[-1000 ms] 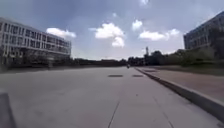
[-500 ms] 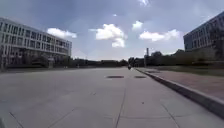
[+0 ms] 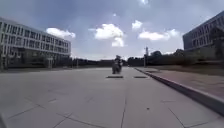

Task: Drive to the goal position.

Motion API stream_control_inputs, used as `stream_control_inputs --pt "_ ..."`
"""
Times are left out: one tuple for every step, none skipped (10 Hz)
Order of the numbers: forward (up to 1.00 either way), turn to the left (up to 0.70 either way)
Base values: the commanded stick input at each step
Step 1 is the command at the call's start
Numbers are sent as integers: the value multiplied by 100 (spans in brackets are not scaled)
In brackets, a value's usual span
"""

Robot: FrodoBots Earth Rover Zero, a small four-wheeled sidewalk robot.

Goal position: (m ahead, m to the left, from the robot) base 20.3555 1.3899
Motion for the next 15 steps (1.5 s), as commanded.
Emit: stream_control_inputs --pt "0 0" --pt "0 0" --pt "0 0" --pt "6 0" --pt "7 0" --pt "1 0" --pt "0 0" --pt "0 0" --pt "0 0" --pt "70 35" --pt "70 35" --pt "70 35" --pt "70 35" --pt "70 35" --pt "70 35"
